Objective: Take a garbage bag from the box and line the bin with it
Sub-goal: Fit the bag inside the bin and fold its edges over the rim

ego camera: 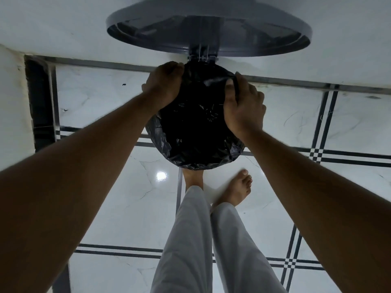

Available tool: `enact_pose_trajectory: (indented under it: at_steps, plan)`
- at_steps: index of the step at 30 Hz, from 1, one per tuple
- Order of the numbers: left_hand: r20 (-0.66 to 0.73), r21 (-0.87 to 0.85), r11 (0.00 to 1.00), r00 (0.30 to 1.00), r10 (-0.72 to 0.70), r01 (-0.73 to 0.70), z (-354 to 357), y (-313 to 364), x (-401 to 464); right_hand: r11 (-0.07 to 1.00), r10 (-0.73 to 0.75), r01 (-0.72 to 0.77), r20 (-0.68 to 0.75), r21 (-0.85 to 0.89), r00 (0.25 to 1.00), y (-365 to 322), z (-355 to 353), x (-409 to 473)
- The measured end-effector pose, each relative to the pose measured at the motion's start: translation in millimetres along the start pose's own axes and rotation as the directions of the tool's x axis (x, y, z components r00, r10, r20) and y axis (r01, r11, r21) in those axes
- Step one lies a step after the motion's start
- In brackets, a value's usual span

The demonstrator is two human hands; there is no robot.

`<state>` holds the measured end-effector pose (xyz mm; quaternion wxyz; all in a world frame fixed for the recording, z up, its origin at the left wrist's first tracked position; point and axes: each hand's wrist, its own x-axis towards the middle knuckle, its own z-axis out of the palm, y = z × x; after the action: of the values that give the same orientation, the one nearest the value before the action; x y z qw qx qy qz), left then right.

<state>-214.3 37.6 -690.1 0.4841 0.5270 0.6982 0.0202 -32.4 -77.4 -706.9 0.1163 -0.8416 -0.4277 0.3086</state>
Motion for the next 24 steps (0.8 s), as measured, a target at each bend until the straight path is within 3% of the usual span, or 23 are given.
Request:
enact_pose_trajectory:
  at_steps: [2, 5, 7, 10, 13, 16, 20, 24]
  plan:
    - [-0.003, -0.14, 0.988, 0.998, -0.062, 0.061, -5.1, 3.4, 5.5, 0.998, 0.069, -0.069, -0.002, 0.007, 0.998, 3.1, -1.0, 6.7]
    - [-0.119, -0.353, 0.933, 0.986, -0.114, 0.065, -13.9, -3.8, 15.3, 0.998, 0.03, -0.021, -0.161, 0.056, 0.987, 4.2, -4.6, 5.4]
    - [-0.167, -0.29, 0.957, 0.984, -0.069, 0.018, -14.6, -10.5, 6.1, 0.997, -0.05, 0.062, -0.228, 0.049, 0.972, 4.0, -5.1, -2.1]
    - [-0.057, -0.187, 0.982, 0.998, -0.031, 0.02, -7.9, -18.0, -10.5, 0.995, -0.082, 0.078, -0.067, -0.055, 0.994, 5.8, -1.2, -9.3]
    - [0.023, -0.1, 0.995, 0.999, -0.029, 0.031, -4.9, -21.9, -10.2, 0.996, 0.072, -0.068, 0.07, -0.059, 0.995, 6.0, -3.9, -6.2]
    - [-0.007, -0.239, 0.97, 0.999, -0.045, 0.042, -12.8, -21.3, -1.4, 0.982, 0.188, -0.188, 0.037, -0.009, 0.981, 8.0, -12.0, -1.4]
    - [-0.184, -0.44, 0.894, 0.966, -0.18, 0.083, -26.2, -34.2, -10.3, 0.921, 0.354, -0.334, -0.077, 0.201, 0.932, 11.9, -21.4, -13.4]
    - [-0.317, -0.438, 0.884, 0.893, -0.319, 0.161, -24.6, -51.0, -46.9, 0.818, 0.496, -0.442, -0.061, 0.368, 0.866, 19.2, -21.3, -50.4]
